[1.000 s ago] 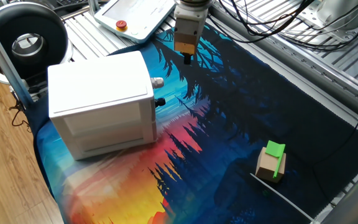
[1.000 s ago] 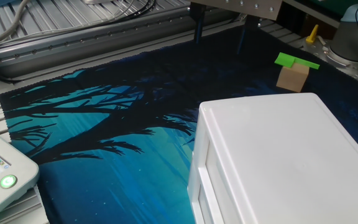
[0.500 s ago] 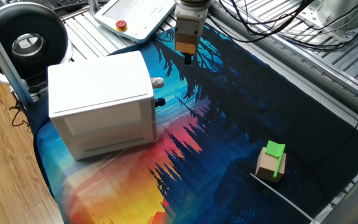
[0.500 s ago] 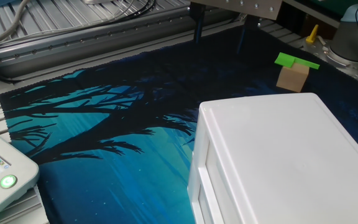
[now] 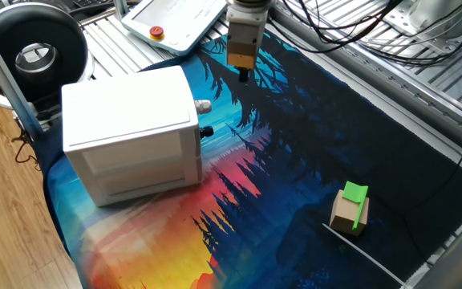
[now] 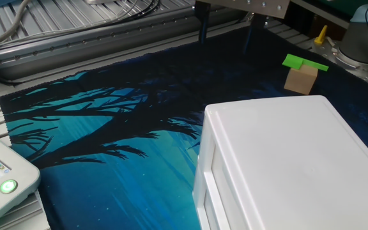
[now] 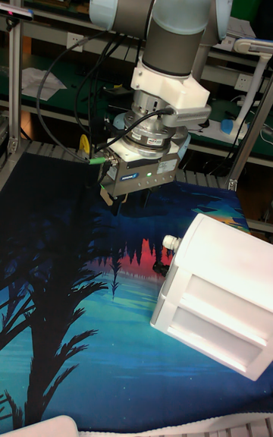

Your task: Grasp the handle and open the drawer

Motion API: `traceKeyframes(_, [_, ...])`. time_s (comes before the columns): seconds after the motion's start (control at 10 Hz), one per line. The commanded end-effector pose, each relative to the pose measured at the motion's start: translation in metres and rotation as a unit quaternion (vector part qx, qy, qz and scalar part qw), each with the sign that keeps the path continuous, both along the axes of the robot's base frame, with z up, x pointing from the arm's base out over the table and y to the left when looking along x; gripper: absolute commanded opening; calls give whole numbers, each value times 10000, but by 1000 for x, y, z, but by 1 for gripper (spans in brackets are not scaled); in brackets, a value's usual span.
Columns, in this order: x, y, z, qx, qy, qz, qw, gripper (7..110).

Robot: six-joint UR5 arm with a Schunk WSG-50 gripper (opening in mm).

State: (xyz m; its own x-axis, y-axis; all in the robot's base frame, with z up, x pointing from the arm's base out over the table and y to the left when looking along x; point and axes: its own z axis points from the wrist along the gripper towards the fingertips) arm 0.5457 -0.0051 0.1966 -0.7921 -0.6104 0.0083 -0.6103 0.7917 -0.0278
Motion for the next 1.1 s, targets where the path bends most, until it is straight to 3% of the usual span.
traceKeyframes(0.0, [1,1,2,45,-3,51,10000,66])
traceKeyframes(0.3, [5,3,1,92,-51,320,9994,66])
traceKeyframes(0.5, [12,2,0,59,-129,812,9966,66])
traceKeyframes(0.7, [14,2,0,52,-165,920,9956,66])
traceKeyframes(0.8, [14,0,0,6,-157,1316,9912,66])
traceKeyframes(0.9, [23,-3,1,-114,-296,2001,9793,66])
traceKeyframes(1.0, [33,-8,2,-281,-439,2634,9633,66])
